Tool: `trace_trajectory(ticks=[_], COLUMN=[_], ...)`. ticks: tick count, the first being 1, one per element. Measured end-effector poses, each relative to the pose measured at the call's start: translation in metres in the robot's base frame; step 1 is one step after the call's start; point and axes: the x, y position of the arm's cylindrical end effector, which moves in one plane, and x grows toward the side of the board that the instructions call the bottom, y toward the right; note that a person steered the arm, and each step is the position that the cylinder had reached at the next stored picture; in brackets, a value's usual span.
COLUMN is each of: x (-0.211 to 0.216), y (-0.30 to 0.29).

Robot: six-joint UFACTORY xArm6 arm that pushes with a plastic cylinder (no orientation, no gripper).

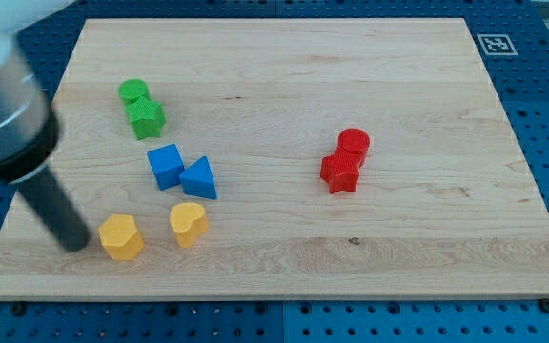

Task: Push the yellow hexagon right and left a bit

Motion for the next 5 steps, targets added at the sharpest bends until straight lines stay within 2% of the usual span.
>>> trace_trajectory(ticks=[1,2,5], x=[0.018,0.009,-0.001], y=[-0.011,0.044,0.075])
